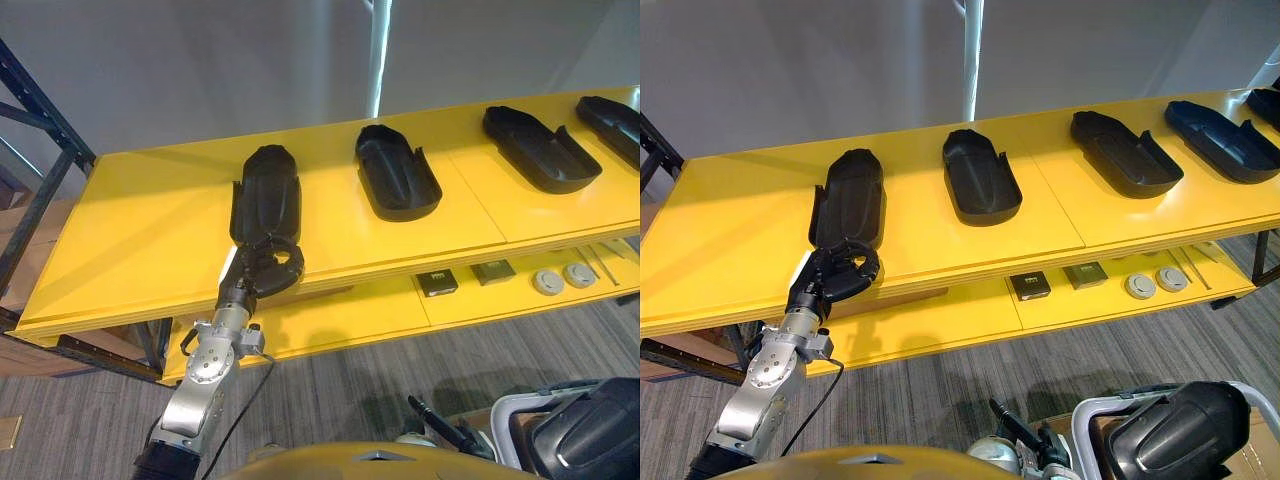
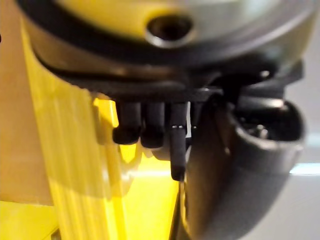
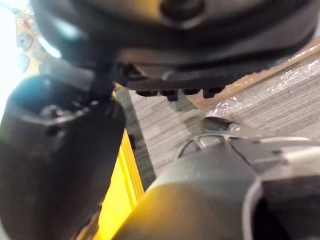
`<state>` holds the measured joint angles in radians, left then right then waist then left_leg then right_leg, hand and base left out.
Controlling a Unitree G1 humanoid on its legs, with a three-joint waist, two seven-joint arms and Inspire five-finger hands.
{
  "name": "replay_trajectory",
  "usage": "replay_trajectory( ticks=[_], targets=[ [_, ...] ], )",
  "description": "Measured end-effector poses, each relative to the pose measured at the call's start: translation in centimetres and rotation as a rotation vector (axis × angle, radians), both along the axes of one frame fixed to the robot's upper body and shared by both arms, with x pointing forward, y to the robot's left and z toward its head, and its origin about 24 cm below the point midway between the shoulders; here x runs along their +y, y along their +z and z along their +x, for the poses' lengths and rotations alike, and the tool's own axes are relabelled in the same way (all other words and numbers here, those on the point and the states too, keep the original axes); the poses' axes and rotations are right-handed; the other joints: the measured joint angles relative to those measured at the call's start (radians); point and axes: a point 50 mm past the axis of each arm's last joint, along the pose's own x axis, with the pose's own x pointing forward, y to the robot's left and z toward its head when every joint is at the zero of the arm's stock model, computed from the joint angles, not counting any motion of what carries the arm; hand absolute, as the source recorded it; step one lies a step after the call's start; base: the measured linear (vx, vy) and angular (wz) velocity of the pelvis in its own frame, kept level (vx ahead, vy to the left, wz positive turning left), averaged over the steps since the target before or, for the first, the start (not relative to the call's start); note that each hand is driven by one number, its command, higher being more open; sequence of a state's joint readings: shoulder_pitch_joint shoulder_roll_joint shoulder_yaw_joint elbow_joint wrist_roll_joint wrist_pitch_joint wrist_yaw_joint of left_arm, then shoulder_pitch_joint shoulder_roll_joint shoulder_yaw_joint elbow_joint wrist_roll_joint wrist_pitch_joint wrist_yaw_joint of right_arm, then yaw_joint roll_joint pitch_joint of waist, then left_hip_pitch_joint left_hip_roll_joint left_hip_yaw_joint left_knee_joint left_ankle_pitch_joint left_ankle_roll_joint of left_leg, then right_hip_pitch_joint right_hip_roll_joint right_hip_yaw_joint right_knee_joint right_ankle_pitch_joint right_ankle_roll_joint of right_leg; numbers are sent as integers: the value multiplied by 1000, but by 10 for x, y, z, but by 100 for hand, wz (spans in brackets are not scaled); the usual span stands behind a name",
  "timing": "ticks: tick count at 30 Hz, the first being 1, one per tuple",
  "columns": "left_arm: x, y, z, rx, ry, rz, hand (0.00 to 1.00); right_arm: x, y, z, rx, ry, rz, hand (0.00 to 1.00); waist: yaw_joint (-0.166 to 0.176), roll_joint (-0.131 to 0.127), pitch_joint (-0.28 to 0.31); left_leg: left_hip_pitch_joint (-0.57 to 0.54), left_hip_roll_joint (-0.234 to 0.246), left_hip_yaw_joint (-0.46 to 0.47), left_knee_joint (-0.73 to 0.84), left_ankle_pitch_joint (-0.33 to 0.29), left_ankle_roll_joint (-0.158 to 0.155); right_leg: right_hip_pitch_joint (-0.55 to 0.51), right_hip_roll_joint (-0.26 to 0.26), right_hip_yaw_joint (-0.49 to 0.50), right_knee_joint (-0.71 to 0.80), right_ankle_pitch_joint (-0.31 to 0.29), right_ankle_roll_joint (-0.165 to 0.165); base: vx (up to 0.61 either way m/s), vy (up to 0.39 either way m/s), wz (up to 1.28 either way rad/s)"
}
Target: Walk over and take three plastic housings, then place them on the shelf
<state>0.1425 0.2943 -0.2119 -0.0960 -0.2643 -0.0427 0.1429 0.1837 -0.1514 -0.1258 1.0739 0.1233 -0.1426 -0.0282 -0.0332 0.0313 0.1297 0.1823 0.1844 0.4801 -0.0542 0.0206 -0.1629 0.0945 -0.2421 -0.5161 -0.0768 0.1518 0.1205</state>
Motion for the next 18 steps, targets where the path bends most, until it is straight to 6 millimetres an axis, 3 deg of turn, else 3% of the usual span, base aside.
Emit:
replay_trajectory(
  ticks=[18],
  targets=[
    [3, 7, 21, -35, 79, 18, 0, 2, 1, 5, -16, 18, 3, 100, -24, -17, 11, 1, 0, 5, 2, -3, -1, -3, 0, 2, 0, 7, 7, 0, 0, 0]
  ],
)
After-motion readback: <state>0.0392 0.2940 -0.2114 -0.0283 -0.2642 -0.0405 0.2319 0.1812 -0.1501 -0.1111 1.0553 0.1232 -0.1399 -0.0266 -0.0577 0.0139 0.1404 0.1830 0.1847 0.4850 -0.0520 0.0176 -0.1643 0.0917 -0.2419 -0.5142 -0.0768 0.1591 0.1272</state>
